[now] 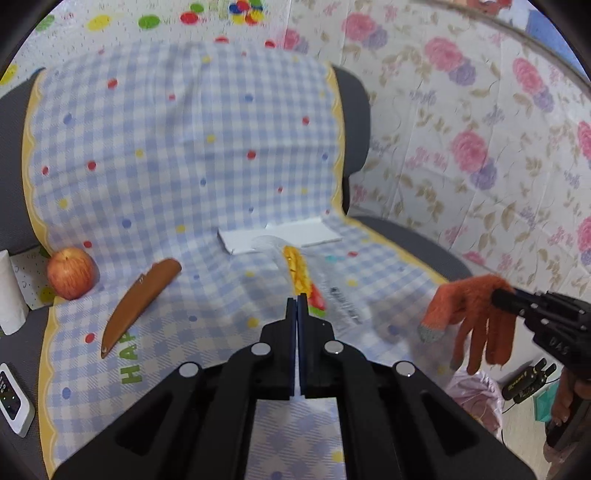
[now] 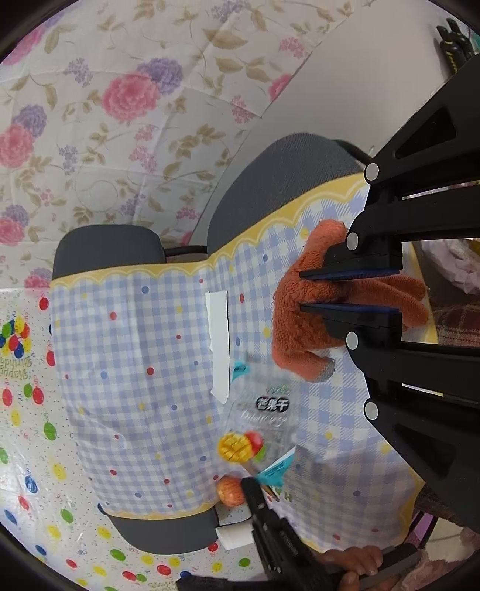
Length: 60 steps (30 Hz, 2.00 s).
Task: Collect trash
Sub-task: 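Carry the glove and bag over the bin and open both grippers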
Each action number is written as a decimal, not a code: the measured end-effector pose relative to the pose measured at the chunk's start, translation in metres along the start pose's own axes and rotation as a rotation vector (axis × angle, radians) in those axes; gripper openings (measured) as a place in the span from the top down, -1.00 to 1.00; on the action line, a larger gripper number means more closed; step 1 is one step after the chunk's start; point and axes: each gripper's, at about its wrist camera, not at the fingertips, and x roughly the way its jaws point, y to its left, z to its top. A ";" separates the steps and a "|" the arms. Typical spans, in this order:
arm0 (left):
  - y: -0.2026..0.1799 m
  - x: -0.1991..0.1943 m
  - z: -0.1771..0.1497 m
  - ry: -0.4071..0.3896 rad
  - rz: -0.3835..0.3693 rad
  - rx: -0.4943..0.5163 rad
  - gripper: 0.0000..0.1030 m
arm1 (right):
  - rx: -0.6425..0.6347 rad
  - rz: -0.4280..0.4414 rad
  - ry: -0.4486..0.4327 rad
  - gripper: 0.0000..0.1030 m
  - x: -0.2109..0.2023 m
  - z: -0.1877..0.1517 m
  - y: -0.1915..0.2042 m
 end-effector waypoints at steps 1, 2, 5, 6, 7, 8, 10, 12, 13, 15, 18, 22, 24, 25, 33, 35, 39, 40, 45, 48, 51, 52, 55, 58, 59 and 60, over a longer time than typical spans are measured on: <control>-0.004 -0.006 0.001 -0.018 -0.005 0.009 1.00 | -0.003 -0.010 -0.001 0.77 -0.004 -0.001 -0.001; -0.012 -0.013 0.002 -0.044 -0.017 0.025 1.00 | -0.005 -0.022 -0.002 0.77 -0.010 -0.003 -0.002; -0.032 -0.025 0.003 -0.076 -0.058 0.066 1.00 | -0.003 -0.046 -0.003 0.76 -0.025 -0.010 -0.008; -0.042 -0.029 0.002 -0.082 -0.085 0.083 1.00 | 0.000 -0.056 -0.006 0.77 -0.031 -0.012 -0.011; -0.052 -0.031 0.000 -0.087 -0.106 0.102 1.00 | 0.005 -0.068 -0.009 0.77 -0.039 -0.016 -0.014; -0.059 -0.033 -0.002 -0.092 -0.118 0.116 1.00 | 0.010 -0.078 -0.013 0.77 -0.044 -0.018 -0.017; -0.077 -0.036 -0.007 -0.105 -0.160 0.151 1.00 | 0.020 -0.102 -0.018 0.77 -0.056 -0.024 -0.023; -0.096 -0.037 -0.013 -0.113 -0.201 0.193 1.00 | 0.035 -0.134 -0.022 0.77 -0.070 -0.032 -0.031; -0.103 -0.038 -0.017 -0.113 -0.217 0.206 1.00 | 0.046 -0.153 -0.023 0.77 -0.078 -0.037 -0.036; -0.118 -0.037 -0.024 -0.109 -0.257 0.231 1.00 | 0.060 -0.181 -0.021 0.77 -0.087 -0.044 -0.042; -0.137 -0.036 -0.033 -0.102 -0.310 0.254 1.00 | 0.084 -0.231 -0.015 0.77 -0.105 -0.057 -0.054; -0.161 -0.036 -0.047 -0.101 -0.357 0.293 1.00 | 0.126 -0.296 0.001 0.77 -0.124 -0.077 -0.071; -0.173 -0.034 -0.054 -0.093 -0.385 0.310 1.00 | 0.144 -0.316 0.010 0.77 -0.130 -0.085 -0.078; -0.179 -0.032 -0.058 -0.088 -0.395 0.319 1.00 | 0.156 -0.329 0.016 0.77 -0.134 -0.091 -0.082; -0.222 -0.017 -0.082 -0.040 -0.440 0.404 1.00 | 0.199 -0.371 0.049 0.76 -0.142 -0.114 -0.102; -0.232 -0.011 -0.087 -0.021 -0.439 0.423 1.00 | 0.211 -0.366 0.055 0.76 -0.140 -0.118 -0.107; -0.245 0.000 -0.090 0.006 -0.428 0.453 1.00 | 0.225 -0.343 0.069 0.76 -0.131 -0.123 -0.113; -0.247 0.004 -0.090 0.013 -0.423 0.459 1.00 | 0.226 -0.336 0.074 0.76 -0.127 -0.124 -0.115; -0.255 0.027 -0.093 0.094 -0.440 0.471 0.99 | 0.232 -0.322 0.084 0.76 -0.112 -0.122 -0.121; -0.252 0.038 -0.093 0.139 -0.436 0.455 0.32 | 0.239 -0.313 0.093 0.74 -0.104 -0.122 -0.127; -0.240 0.039 -0.090 0.139 -0.429 0.427 0.03 | 0.255 -0.293 0.124 0.59 -0.092 -0.125 -0.130; -0.236 0.038 -0.089 0.133 -0.418 0.423 0.03 | 0.259 -0.282 0.131 0.47 -0.089 -0.126 -0.131; -0.223 0.035 -0.083 0.114 -0.372 0.405 0.03 | 0.263 -0.276 0.149 0.19 -0.080 -0.127 -0.129; -0.208 0.031 -0.076 0.096 -0.339 0.379 0.02 | 0.264 -0.281 0.119 0.19 -0.085 -0.121 -0.126; -0.205 0.030 -0.073 0.090 -0.329 0.371 0.02 | 0.266 -0.283 0.110 0.19 -0.087 -0.119 -0.126; -0.202 0.029 -0.071 0.086 -0.325 0.364 0.02 | 0.269 -0.285 0.098 0.19 -0.089 -0.115 -0.125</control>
